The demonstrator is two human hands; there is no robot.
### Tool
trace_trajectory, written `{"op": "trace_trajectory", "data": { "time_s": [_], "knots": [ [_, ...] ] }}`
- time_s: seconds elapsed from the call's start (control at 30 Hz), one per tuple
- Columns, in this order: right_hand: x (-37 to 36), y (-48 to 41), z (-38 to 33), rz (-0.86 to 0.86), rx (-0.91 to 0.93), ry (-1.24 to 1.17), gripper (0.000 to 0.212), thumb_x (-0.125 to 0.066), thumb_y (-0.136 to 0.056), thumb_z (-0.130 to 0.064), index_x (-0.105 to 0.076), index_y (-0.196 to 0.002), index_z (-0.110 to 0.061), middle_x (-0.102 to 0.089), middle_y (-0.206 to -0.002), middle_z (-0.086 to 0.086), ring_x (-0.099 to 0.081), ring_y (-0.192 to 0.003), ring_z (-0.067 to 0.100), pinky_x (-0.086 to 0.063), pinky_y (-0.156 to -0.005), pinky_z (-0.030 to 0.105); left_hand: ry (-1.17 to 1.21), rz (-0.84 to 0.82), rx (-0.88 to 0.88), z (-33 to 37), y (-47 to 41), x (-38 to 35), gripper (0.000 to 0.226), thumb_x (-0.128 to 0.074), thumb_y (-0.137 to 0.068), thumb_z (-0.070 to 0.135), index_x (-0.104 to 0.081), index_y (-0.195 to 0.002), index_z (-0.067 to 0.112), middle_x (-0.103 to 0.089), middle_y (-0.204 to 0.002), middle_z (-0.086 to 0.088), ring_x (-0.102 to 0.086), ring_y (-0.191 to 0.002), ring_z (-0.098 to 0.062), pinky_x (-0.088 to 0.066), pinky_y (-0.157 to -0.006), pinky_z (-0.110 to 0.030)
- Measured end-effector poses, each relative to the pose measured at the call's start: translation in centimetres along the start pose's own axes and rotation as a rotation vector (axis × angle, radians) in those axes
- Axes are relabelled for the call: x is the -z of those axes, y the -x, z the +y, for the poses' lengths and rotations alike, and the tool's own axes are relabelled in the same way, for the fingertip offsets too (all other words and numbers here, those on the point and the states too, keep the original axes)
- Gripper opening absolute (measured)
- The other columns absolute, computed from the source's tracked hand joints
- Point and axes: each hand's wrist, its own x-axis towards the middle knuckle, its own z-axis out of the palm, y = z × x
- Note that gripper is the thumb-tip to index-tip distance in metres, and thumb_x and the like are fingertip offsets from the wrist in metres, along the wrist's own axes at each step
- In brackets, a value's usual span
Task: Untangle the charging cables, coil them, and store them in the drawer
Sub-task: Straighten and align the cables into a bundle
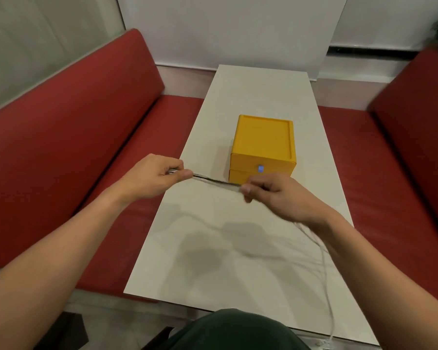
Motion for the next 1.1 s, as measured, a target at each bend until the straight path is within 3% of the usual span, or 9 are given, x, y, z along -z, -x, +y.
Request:
{"op": "trace_trajectory", "data": {
  "time_s": [0.07,0.23,0.37,0.47,0.53,0.6,0.77,0.97,1.1],
  "knots": [
    [-0.4,0.9,-1.5,-0.014,0.065,0.023,0.035,-0.053,-0.106,-0.037,-0.063,-0.075,-0.023,-0.056,-0.062,-0.014,-0.049,-0.060,0.004,-0.033,-0.057,0.020,0.045,0.012,0.001,-0.4,-0.1,-0.2,0.051,-0.061,-0.094,0.060,-0.048,-0.063,0.021,-0.031,-0.055,0.005,-0.028,-0.054,-0.013,-0.027,-0.055,-0.033],
    [0.4,-0.1,2.8,0.176,-0.008,0.138,0.040,-0.055,-0.103,-0.047,-0.064,-0.074,-0.021,-0.058,-0.060,-0.006,-0.052,-0.059,0.012,-0.046,-0.059,0.043,0.069,-0.035,-0.022,1.3,0.7,0.3,0.050,-0.059,-0.096,0.058,-0.046,-0.064,0.021,-0.032,-0.058,0.004,-0.029,-0.055,-0.014,-0.027,-0.056,-0.034],
    [0.7,-0.7,5.2,0.257,-0.055,0.209,0.039,-0.055,-0.102,-0.048,-0.065,-0.073,-0.024,-0.060,-0.062,-0.014,-0.053,-0.060,0.011,-0.040,-0.056,0.035,0.161,-0.188,-0.127,5.2,2.7,0.5,0.036,-0.050,-0.099,0.049,-0.056,-0.075,0.023,-0.041,-0.063,0.008,-0.032,-0.058,-0.010,-0.030,-0.057,-0.034],
    [0.5,-1.7,4.7,0.317,-0.070,0.276,0.044,-0.050,-0.102,-0.053,-0.066,-0.078,-0.021,-0.057,-0.062,-0.005,-0.053,-0.062,0.016,-0.039,-0.054,0.034,0.284,-0.207,-0.163,7.1,3.8,0.4,0.033,-0.049,-0.098,0.051,-0.060,-0.078,0.026,-0.047,-0.068,-0.005,-0.037,-0.062,-0.030,-0.032,-0.057,-0.039],
    [1.0,-1.8,4.2,0.332,-0.069,0.294,0.044,-0.050,-0.102,-0.054,-0.066,-0.079,-0.020,-0.057,-0.061,-0.003,-0.053,-0.061,0.016,-0.041,-0.054,0.036,0.316,-0.192,-0.134,6.8,4.0,0.6,0.033,-0.051,-0.100,0.048,-0.062,-0.082,0.023,-0.044,-0.066,-0.008,-0.037,-0.061,-0.030,-0.031,-0.055,-0.038],
    [1.8,-1.1,3.5,0.303,-0.032,0.203,0.041,-0.055,-0.102,-0.051,-0.065,-0.074,-0.022,-0.057,-0.058,-0.005,-0.052,-0.057,0.013,-0.041,-0.055,0.036,0.245,-0.134,-0.076,5.2,3.7,0.6,0.031,-0.054,-0.106,0.035,-0.063,-0.079,0.023,-0.040,-0.057,0.007,-0.033,-0.052,-0.008,-0.029,-0.051,-0.027],
    [2.6,0.8,1.1,0.129,0.095,0.007,0.029,-0.064,-0.101,-0.030,-0.072,-0.074,-0.021,-0.059,-0.061,-0.023,-0.049,-0.058,0.005,-0.032,-0.055,0.017,-0.022,0.007,0.046,2.4,2.4,0.4,0.027,-0.056,-0.099,0.039,-0.063,-0.074,0.033,-0.047,-0.052,0.004,-0.038,-0.047,-0.010,-0.034,-0.053,-0.032],
    [3.6,1.0,1.9,0.205,0.003,0.061,0.015,-0.071,-0.096,-0.031,-0.081,-0.089,-0.022,-0.071,-0.070,-0.007,-0.061,-0.061,0.000,-0.044,-0.058,0.022,0.237,-0.017,-0.063,4.7,2.6,1.6,0.024,-0.056,-0.096,0.040,-0.067,-0.078,0.028,-0.035,-0.055,0.010,-0.030,-0.052,-0.009,-0.026,-0.051,-0.030],
    [4.2,1.1,1.2,0.040,-0.045,0.044,0.015,-0.076,-0.093,-0.029,-0.079,-0.106,-0.036,-0.075,-0.094,-0.027,-0.070,-0.084,-0.002,-0.056,-0.079,0.024,0.230,-0.046,-0.136,6.6,2.5,2.1,0.024,-0.055,-0.097,0.037,-0.065,-0.078,0.028,-0.038,-0.056,0.010,-0.032,-0.054,-0.009,-0.029,-0.053,-0.032]
  ]
}}
